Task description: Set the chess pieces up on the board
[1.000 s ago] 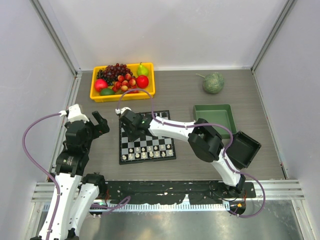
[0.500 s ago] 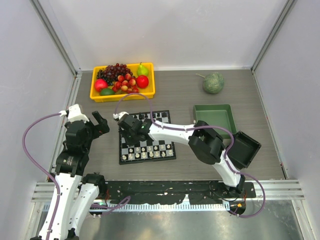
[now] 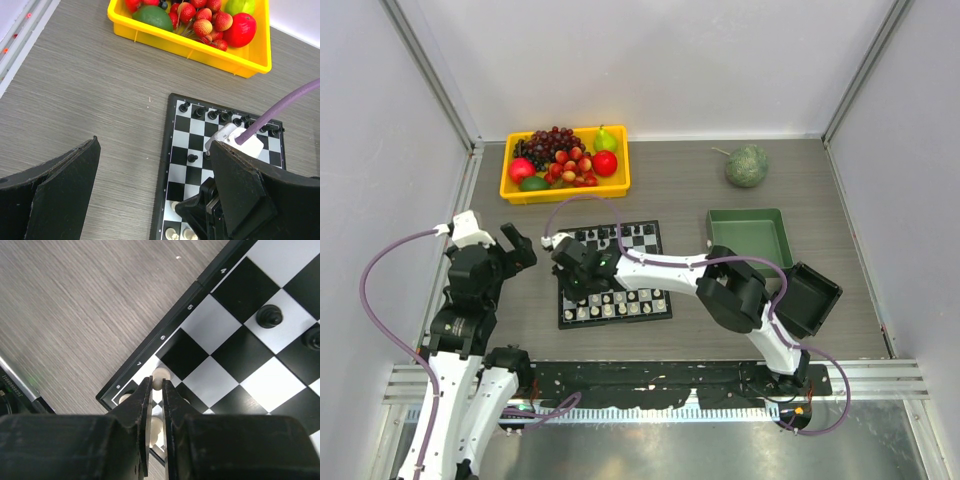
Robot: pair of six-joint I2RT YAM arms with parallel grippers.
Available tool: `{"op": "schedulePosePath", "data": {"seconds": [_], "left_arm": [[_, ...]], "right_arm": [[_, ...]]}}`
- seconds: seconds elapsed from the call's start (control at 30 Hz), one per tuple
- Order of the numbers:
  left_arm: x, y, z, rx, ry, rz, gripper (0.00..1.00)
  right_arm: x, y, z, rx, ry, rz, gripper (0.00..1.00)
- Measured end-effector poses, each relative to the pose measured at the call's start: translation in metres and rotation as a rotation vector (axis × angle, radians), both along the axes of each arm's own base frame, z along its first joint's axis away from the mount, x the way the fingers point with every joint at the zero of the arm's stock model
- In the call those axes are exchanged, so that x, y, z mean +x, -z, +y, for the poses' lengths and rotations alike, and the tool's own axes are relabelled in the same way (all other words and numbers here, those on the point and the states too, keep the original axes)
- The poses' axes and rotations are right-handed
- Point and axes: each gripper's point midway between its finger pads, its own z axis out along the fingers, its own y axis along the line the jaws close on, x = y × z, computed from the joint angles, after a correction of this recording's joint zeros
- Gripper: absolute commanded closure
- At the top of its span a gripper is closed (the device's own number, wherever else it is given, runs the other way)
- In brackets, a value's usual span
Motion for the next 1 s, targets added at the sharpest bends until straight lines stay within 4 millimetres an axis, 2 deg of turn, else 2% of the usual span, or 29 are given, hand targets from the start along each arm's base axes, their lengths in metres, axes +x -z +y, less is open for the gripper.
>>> {"op": "schedulePosePath", "data": {"seconds": [0.37, 0.57, 1.0], "left_arm": [[-0.001, -0.001, 0.002, 0.002, -0.011, -0.006, 0.01], [-0.001, -0.002, 0.003, 0.002, -0.014, -0.008, 0.01], [-0.003, 0.001, 0.003, 0.003, -0.015, 0.001, 0.01]], "right_arm": [[-0.015, 0.0, 0.004, 0.005, -0.016, 0.014, 0.83], [-0.013, 0.0, 0.003, 0.002, -0.006, 0.007, 0.76], [-0.009, -0.002, -0.001, -0.011, 0.006, -0.008, 0.56]]}}
